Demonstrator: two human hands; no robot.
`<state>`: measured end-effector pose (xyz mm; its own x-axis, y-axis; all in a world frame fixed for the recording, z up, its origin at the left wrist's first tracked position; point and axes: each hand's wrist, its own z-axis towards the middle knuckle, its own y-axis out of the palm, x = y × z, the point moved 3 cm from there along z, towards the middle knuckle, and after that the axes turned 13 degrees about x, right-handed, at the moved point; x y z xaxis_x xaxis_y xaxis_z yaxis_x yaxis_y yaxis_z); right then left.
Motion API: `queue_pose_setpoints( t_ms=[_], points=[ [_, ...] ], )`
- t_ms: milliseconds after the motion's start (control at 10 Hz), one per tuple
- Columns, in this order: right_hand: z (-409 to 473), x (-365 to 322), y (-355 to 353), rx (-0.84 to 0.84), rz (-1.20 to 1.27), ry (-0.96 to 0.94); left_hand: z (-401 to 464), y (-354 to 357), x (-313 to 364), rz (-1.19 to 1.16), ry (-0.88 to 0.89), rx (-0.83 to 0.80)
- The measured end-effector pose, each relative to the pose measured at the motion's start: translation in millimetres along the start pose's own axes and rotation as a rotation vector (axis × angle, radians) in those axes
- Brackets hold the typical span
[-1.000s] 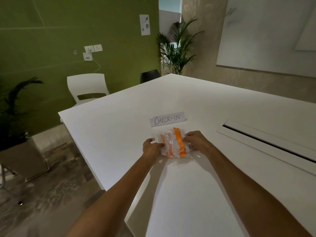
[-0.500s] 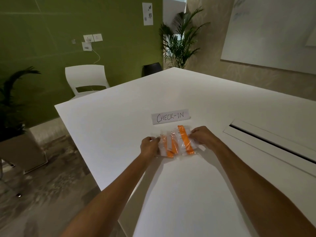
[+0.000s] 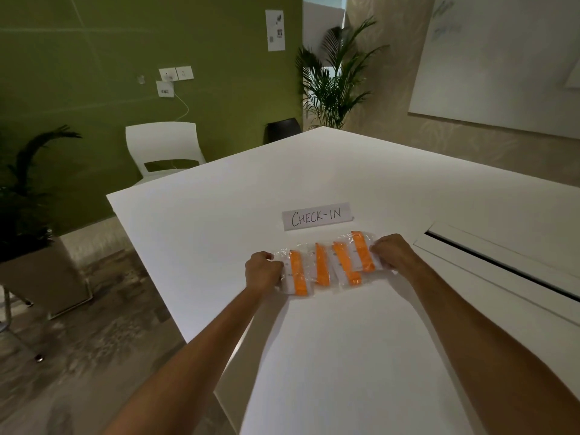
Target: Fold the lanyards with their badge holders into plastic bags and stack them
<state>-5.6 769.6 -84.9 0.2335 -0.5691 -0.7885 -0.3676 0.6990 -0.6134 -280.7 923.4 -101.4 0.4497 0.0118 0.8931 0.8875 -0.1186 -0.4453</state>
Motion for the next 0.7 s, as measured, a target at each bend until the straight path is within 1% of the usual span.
queue_pose_setpoints(
  t_ms=[200,300,400,500,600,700],
  points=[
    [2.4,8.7,-14.5,0.071,-0.093,0.071,-0.2,-6.3,3.7,0.039,0.001,-0.024],
    [-1.1,8.9,-20.2,0.078,-0.085,0.077,1.6,-11.0,7.5,0.079,0.036,-0.029],
    [-1.1,13.4,-28.4,0.095,-0.051,0.084,3.1,-19.9,16.4,0.253,0.179,-0.056],
    [-4.3,11.8,-35.6,0.091,-0.050,0.061,2.2,-31.3,24.4,0.311,0.278,-0.057],
    [-12.1,-6.4,-48.6,0.090,-0.198,-0.066,4.7,-54.1,49.2,0.313,0.492,0.062],
    [-18.0,-18.8,-59.0,0.139,-0.177,-0.113,6.6,-68.7,64.7,0.328,0.624,0.135]
  ],
)
